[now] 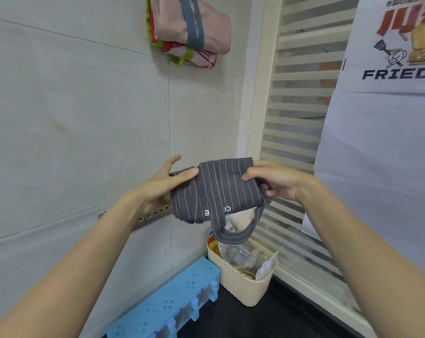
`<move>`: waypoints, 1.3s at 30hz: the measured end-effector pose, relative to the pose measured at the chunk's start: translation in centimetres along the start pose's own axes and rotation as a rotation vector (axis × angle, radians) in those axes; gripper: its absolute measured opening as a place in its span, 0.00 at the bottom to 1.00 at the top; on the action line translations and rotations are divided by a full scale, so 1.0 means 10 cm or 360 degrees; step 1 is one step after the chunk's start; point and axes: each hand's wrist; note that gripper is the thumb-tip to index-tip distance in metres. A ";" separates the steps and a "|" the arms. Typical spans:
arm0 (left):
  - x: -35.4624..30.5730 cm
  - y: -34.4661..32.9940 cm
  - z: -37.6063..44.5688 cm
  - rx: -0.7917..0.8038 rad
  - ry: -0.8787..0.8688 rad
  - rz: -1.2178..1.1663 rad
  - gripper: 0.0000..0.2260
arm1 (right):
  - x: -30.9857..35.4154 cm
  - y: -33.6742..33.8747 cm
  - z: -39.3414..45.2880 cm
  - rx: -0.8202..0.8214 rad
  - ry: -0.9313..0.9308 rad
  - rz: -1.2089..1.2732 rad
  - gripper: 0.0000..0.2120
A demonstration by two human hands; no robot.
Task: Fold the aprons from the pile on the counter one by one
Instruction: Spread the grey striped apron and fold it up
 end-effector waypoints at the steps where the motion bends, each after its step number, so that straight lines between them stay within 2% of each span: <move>1: -0.06 -0.01 0.01 0.0116 -0.0032 0.0137 0.48 | -0.03 0.00 0.02 0.0060 -0.0014 -0.0016 0.04; 3: -0.09 -0.03 0.05 0.0258 -0.0039 0.0339 0.55 | -0.09 0.01 0.02 0.0137 -0.0034 0.0037 0.06; 4: -0.07 -0.03 0.07 0.0278 -0.0057 0.0364 0.54 | -0.13 0.05 0.01 0.0228 -0.0036 0.0114 0.08; 7: 0.04 -0.03 0.06 0.0372 -0.0122 0.0256 0.44 | -0.17 0.23 -0.01 0.0528 -0.0075 0.0481 0.16; 9: 0.14 -0.03 0.01 0.0424 -0.0127 0.0173 0.39 | -0.13 0.32 -0.01 0.0573 -0.0090 0.0472 0.12; 10: 0.18 -0.05 0.01 0.0434 -0.0124 0.0113 0.39 | -0.10 0.35 0.00 0.0546 -0.0106 0.0466 0.07; 11: 0.21 -0.06 -0.01 0.0423 -0.0116 0.0000 0.40 | -0.09 0.37 0.01 0.0492 -0.0122 0.0490 0.06; 13: 0.22 -0.07 0.00 0.0332 -0.0110 -0.0325 0.39 | -0.13 0.39 0.03 0.0443 -0.0143 0.0441 0.11; 15: 0.18 -0.03 0.03 0.0176 -0.0145 -0.0581 0.39 | -0.23 0.34 0.03 0.0477 -0.0219 0.0219 0.14; 18: 0.09 0.01 0.06 0.0103 -0.0192 -0.0600 0.41 | -0.41 0.16 0.07 0.0444 -0.0274 0.0121 0.14; 21: 0.08 0.03 0.09 0.0103 -0.0153 -0.0613 0.41 | -0.50 0.04 0.10 0.0227 -0.0181 0.0405 0.08; 22: 0.08 0.03 0.09 0.0094 -0.0150 -0.0628 0.41 | -0.49 0.05 0.08 0.0224 -0.0174 0.0476 0.09; 23: 0.10 0.05 0.09 0.0075 -0.0153 -0.0636 0.39 | -0.48 0.06 0.06 0.0277 -0.0200 0.0480 0.15; 25: 0.13 0.04 0.11 0.0011 -0.0112 -0.0622 0.30 | -0.44 0.06 0.00 0.0395 -0.0202 0.0163 0.22; 27: 0.17 0.02 0.13 -0.0082 -0.0052 -0.0663 0.17 | -0.42 0.00 0.00 0.0295 -0.0101 -0.0194 0.14; 28: 0.18 0.00 0.14 -0.0126 0.0001 -0.0706 0.14 | -0.41 -0.03 0.02 0.0158 -0.0026 -0.0128 0.10; 29: 0.21 0.00 0.17 -0.0158 0.0059 -0.0770 0.14 | -0.41 -0.06 0.03 0.0014 0.0052 0.0126 0.07; 31: 0.27 -0.02 0.20 -0.0182 0.0153 -0.0923 0.20 | -0.37 -0.09 0.04 -0.0160 0.0182 0.0887 0.02; 32: 0.29 -0.04 0.20 -0.0201 0.0188 -0.0973 0.24 | -0.32 -0.10 0.02 -0.0193 0.0231 0.1271 0.03; 34: 0.35 -0.10 0.22 -0.0270 0.0191 -0.1009 0.27 | -0.26 -0.10 -0.02 -0.0052 0.0305 0.1816 0.04; 35: 0.36 -0.13 0.22 -0.0317 0.0176 -0.1018 0.25 | -0.22 -0.11 -0.05 0.0062 0.0302 0.1859 0.07; 36: 0.36 -0.16 0.23 -0.0366 0.0172 -0.1033 0.22 | -0.19 -0.11 -0.07 0.0156 0.0268 0.1665 0.09; 39: 0.37 -0.22 0.25 -0.0433 0.0193 -0.1058 0.16 | -0.11 -0.11 -0.16 0.0341 0.0167 0.0533 0.06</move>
Point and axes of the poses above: each hand's wrist, its own z-axis towards the middle knuckle, its own y-axis out of the back of the hand, x = y × z, and after that the axes turned 6 degrees about -x, right-handed
